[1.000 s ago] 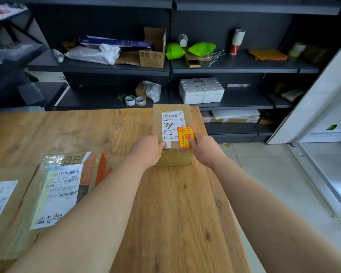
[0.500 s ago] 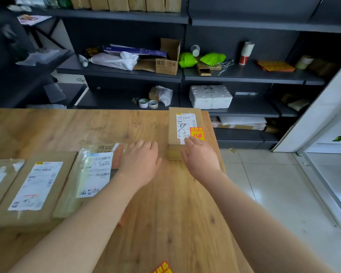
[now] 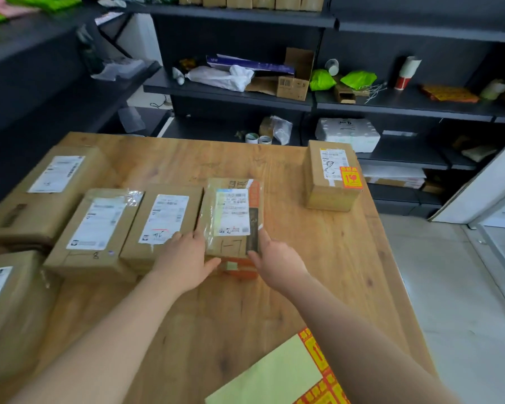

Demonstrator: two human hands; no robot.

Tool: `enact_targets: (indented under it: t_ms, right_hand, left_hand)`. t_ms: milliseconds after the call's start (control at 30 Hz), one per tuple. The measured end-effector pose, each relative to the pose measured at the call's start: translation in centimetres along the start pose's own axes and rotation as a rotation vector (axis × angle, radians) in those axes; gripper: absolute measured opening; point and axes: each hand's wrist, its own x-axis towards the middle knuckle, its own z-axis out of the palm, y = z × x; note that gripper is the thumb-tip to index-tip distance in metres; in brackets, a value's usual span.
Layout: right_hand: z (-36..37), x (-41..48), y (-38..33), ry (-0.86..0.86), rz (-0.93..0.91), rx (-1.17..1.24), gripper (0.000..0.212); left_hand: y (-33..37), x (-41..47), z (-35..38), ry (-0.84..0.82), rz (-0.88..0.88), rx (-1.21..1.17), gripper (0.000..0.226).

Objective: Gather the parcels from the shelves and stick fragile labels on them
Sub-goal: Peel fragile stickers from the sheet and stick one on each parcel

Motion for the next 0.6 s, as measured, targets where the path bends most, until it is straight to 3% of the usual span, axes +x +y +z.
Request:
enact_targets:
  t_ms: [267,600]
  right_hand:
    - [0.3,-5.8,-0.9,0.029,0.156,0.064,0.045]
    - [2.8,-16.0,-5.4,0.019,0.128,0.000,0.046]
  left_hand:
    - [0.6,-2.8,2.0,0.082,0.162,-0.121,0.045]
    - [-2.3,-13.6,4.0,0.116,0.193,-0.154,0.045]
